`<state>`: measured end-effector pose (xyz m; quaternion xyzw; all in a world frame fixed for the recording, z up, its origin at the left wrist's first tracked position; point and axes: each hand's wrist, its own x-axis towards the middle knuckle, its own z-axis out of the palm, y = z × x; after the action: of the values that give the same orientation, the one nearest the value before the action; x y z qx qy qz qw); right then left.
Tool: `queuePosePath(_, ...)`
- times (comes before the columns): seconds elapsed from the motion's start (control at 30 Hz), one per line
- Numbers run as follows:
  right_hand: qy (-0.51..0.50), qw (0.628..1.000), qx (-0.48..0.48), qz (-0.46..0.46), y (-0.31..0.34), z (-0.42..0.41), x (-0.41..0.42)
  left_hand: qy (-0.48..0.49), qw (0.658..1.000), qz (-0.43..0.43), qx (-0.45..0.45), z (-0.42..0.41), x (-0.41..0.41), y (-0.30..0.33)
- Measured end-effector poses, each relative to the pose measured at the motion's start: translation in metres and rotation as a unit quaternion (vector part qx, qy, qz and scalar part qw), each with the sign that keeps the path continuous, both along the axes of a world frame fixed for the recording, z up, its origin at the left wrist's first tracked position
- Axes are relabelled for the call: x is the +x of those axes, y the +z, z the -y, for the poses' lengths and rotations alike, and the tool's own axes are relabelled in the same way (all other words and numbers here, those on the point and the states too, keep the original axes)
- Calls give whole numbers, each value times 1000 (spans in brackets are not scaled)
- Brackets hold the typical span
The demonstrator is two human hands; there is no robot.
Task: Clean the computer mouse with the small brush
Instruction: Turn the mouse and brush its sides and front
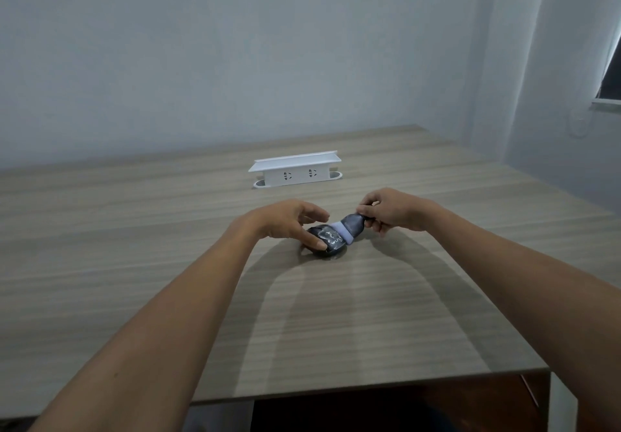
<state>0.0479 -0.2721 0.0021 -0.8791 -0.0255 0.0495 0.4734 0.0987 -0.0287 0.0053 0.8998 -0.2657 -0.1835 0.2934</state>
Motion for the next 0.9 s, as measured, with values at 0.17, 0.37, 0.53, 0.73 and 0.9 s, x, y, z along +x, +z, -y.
queuePosePath(0.17,-16,999,-30,28,4,-3,0,7,1000,-4,-26,-4,-4,-8)
queuePosePath(0.37,-29,998,-48,36,6,4,-2,3,1000,-16,-18,-11,-5,-6)
queuePosePath(0.53,-41,996,-52,51,6,6,-4,17,999,31,-16,-9,-5,-13)
queuePosePath(0.73,-51,992,-68,90,12,8,-6,25,998,45,-25,-11,-14,-20)
queuePosePath(0.9,-64,987,-52,135,18,2,-8,37,999,22,-24,-13,-21,-20)
